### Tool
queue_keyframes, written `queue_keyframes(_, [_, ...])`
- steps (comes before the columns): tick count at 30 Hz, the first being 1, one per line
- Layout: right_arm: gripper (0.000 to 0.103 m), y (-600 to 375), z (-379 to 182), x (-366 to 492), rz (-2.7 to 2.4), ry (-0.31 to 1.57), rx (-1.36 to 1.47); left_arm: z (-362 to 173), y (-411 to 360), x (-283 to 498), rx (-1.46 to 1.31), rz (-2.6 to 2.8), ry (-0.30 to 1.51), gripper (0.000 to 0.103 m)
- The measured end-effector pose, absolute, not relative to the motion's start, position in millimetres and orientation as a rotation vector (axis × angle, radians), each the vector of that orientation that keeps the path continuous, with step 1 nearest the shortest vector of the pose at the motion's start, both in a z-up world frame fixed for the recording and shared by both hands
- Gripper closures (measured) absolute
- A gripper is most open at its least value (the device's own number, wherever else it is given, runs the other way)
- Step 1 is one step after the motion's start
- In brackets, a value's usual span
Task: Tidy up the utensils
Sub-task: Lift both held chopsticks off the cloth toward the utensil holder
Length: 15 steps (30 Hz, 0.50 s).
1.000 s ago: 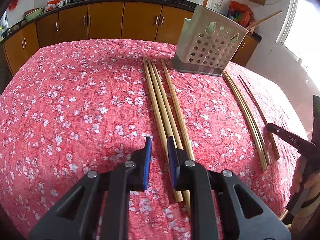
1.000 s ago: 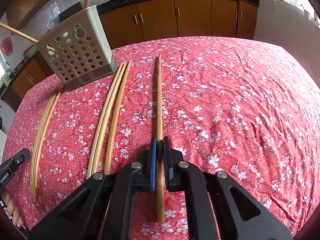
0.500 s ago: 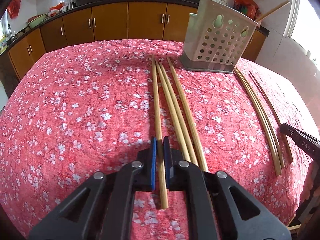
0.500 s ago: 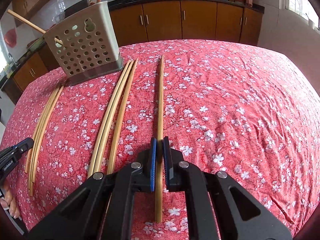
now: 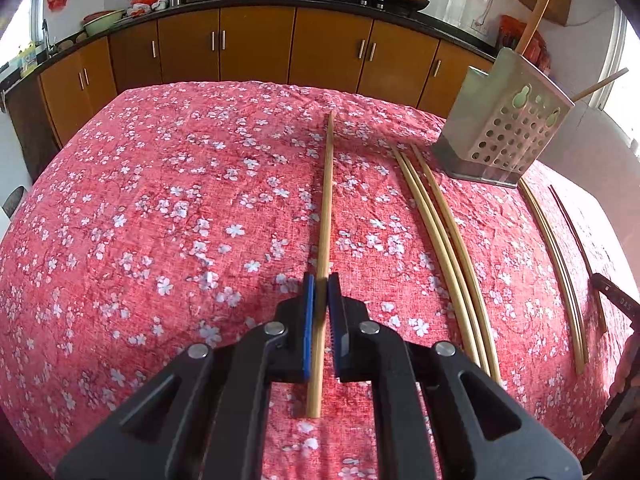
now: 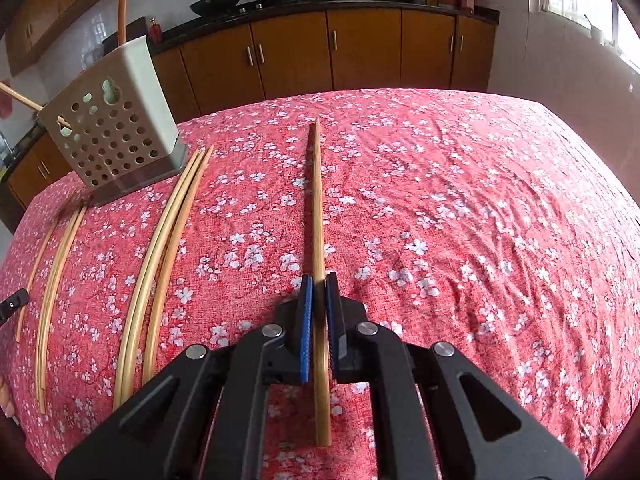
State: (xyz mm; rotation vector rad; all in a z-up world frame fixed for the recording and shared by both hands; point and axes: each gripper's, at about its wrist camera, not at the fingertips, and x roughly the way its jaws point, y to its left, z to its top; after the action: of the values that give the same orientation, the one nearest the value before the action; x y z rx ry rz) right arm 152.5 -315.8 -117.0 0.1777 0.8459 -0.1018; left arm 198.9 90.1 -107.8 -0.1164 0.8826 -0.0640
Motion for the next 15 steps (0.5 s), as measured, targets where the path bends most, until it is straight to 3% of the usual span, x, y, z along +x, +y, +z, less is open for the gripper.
queue_keyframes(15, [0.095,-312.3,-119.0,154.2,-0.109,0.849,0.163,-108.2,91.6,198.7,-0.137,-0.065,0.883,0.093])
